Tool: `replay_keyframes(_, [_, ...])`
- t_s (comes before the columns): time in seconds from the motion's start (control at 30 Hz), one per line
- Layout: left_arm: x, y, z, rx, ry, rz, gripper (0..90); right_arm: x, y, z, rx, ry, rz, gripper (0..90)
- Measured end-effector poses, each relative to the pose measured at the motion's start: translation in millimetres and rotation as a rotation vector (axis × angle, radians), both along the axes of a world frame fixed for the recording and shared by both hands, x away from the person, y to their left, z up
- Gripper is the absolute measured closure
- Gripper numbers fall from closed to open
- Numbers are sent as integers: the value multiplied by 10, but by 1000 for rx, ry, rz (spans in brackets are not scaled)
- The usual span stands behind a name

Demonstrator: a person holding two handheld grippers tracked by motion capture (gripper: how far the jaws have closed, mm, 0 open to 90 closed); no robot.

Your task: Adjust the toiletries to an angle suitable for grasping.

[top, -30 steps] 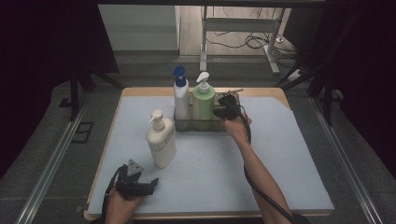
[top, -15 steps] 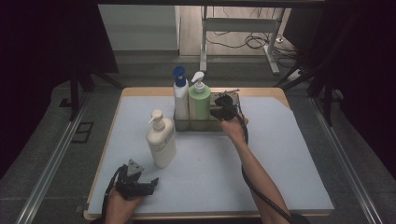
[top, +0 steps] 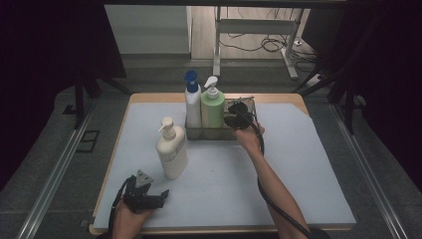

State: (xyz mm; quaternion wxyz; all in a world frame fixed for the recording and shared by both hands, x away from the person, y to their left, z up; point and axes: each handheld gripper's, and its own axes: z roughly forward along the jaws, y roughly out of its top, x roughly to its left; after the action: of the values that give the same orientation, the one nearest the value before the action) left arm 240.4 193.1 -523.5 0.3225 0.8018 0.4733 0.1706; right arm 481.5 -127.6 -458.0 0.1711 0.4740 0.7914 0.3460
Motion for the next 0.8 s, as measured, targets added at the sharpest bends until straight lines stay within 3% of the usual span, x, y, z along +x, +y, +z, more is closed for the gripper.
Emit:
replay_keyframes(0.33, [0, 0, 0, 0, 0, 0, 123, -103, -102, 103, -30, -30, 34, 628])
replay_keyframes(0.53, [0, 0, 0, 0, 0, 0, 123, -167, -144, 183, -32, -45, 82, 483])
replay_keyframes(0.8, [0, 1, -1, 0, -1, -1, 123, -311, -185, 268, -29, -58, 151, 383])
